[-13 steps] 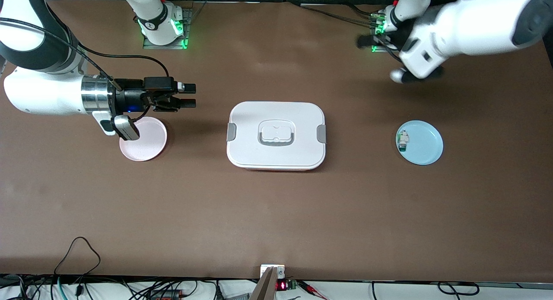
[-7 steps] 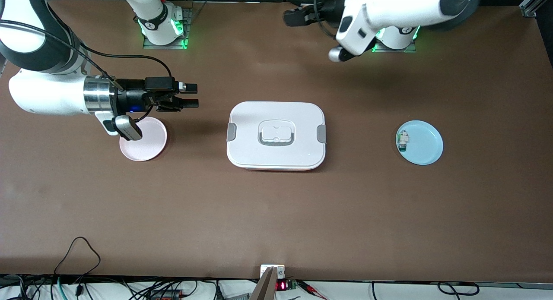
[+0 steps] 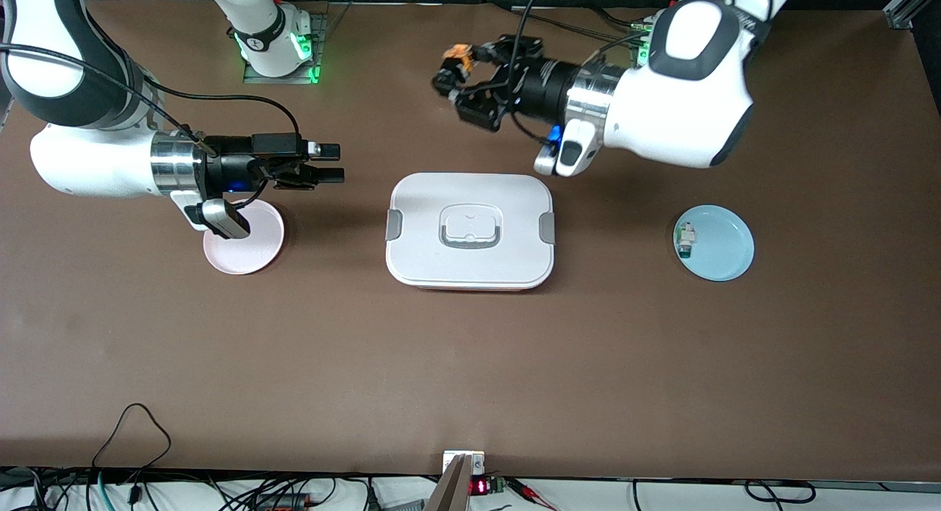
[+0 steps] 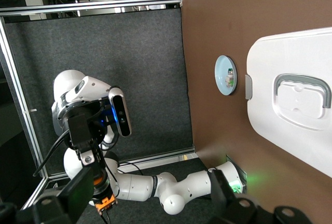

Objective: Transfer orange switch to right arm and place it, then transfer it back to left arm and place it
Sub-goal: 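Carry the switch over the box toward the right gripper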

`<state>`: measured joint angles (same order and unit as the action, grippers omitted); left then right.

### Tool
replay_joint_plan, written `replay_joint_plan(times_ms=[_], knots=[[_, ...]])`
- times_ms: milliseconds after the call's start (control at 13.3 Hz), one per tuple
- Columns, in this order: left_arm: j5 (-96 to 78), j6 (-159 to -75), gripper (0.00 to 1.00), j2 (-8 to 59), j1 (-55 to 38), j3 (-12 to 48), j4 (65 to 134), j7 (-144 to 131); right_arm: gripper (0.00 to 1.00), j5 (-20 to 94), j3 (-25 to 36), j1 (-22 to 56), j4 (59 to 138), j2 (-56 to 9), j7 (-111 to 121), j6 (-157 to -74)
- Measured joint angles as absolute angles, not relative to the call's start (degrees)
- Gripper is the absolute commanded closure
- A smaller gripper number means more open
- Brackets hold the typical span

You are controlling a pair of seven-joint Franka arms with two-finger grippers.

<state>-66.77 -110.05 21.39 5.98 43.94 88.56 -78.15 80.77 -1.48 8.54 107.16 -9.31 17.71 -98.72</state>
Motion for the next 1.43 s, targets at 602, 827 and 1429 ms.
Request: replay_joint_plan(times_ms=[602,827,1429], knots=[[-69.9,-126.9,0.97,23.9,-1.5,44.1,87.2,-84.5,0.01,85.7,-3.3,8.5,107.4,-8.5,17.9,-98.9],[-69.9,-126.9,0.97,24.0,-1.3,43.7,86.6,-84.8,0.01,90.4,-5.7,8.6,108.7,-6.5,18.9,-98.9],[-69.9,-126.9,0.97,24.0,-1.3,43.6,86.5,-84.9,0.01,94.9,-5.9,8.7,113.2,-3.2,22.9,-97.5]])
